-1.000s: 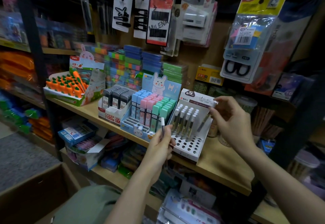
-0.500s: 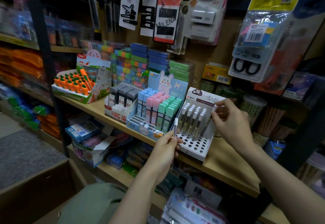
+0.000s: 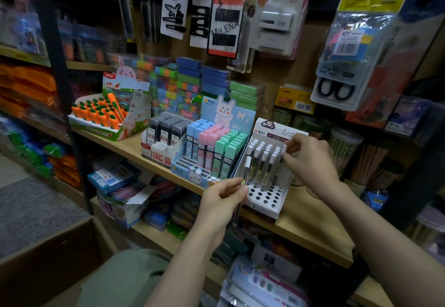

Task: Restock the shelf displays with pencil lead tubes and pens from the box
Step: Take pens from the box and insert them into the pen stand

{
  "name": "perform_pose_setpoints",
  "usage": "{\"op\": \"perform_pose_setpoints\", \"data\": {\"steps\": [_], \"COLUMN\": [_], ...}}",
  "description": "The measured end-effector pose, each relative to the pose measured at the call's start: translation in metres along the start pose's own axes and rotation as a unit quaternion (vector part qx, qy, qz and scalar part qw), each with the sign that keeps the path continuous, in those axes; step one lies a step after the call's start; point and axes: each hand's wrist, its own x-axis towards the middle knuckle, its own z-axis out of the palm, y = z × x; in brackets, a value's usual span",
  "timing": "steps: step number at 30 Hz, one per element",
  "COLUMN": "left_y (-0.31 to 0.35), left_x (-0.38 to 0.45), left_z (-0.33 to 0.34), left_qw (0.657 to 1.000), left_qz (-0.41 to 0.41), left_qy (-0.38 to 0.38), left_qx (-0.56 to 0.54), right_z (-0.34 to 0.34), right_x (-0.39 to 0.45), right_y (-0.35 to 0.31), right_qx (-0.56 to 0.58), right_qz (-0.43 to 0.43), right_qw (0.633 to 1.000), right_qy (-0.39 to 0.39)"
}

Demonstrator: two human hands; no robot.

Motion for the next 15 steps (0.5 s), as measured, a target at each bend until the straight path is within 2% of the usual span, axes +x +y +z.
{"op": "perform_pose_setpoints", "data": {"steps": [5,9,15], "left_y": [0.001,0.001,0.001], "left_x": [-0.003,-0.006,-0.007], "left_z": [0.004,0.006,0.007], "left_qw": [1.000,1.000,0.999], "left_qz": [0.003,0.000,0.038], "left_qy": [-0.002,-0.005,-0.009], "left_qx": [-0.003,-0.001,0.014], "right_z": [0.000,0.007,-0.008], "right_x": [-0.005,-0.017,-0.038], "right_y": [-0.005,-0.005,-0.008], "right_qx": [-0.025,-0.028,0.081], "right_qz": [0.025,0.035,-0.027], "right_qw": [0.999,0.998,0.995], "right_qy": [-0.002,-0.038,0.058]}}
